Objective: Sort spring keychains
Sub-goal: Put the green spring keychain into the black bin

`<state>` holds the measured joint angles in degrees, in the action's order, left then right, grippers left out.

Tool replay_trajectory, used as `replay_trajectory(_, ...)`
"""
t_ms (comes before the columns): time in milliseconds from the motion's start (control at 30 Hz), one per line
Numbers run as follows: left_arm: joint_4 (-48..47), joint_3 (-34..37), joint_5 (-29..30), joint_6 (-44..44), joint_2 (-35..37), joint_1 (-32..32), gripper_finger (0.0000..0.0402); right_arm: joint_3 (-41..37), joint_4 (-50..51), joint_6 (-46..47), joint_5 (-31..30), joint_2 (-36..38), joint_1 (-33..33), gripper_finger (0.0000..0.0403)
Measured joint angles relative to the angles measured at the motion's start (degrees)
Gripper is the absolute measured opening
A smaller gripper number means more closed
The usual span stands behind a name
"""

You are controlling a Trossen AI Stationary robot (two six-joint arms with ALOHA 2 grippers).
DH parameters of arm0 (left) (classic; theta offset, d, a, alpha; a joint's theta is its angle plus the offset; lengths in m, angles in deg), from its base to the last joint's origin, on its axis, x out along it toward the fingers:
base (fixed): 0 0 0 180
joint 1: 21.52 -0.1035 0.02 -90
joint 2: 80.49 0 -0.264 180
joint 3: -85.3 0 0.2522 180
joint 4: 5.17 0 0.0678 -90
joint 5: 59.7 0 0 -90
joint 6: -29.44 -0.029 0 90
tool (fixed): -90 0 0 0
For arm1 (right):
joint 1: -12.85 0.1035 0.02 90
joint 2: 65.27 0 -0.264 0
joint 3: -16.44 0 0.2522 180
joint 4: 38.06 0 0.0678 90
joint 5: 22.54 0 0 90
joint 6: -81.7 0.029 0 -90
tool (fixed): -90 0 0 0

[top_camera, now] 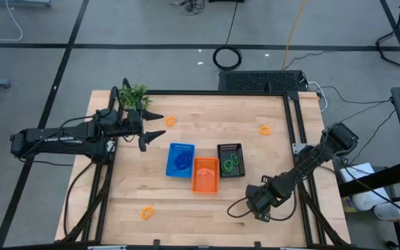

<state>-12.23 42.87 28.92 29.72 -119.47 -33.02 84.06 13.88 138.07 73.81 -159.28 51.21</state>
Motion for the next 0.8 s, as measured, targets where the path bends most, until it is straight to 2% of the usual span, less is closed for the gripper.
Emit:
replay_trajectory(167,0.00,0.00,0.00,0.01,0.00,0.00,0.0308,-3.73,-5.13,-0.07,0.61,0.45,0.34,0.0123)
replay_trajectory(367,0.00,0.00,0.00,-0.01,0.00,0.00,0.0308,-6.34,-4.84,-0.05,-3.19,0.26,0.32,0.0115)
replay_trajectory(700,0.00,0.00,0.00,0.00,0.00,0.02,0.0308,-10.59,-4.70,6.19,-5.71,0.27,0.32,0.0014)
replay_trajectory(800,0.00,0.00,0.00,0.01,0.00,0.02,0.0308,-11.03,-4.95,9.09,-6.78,0.28,0.47,0.0011)
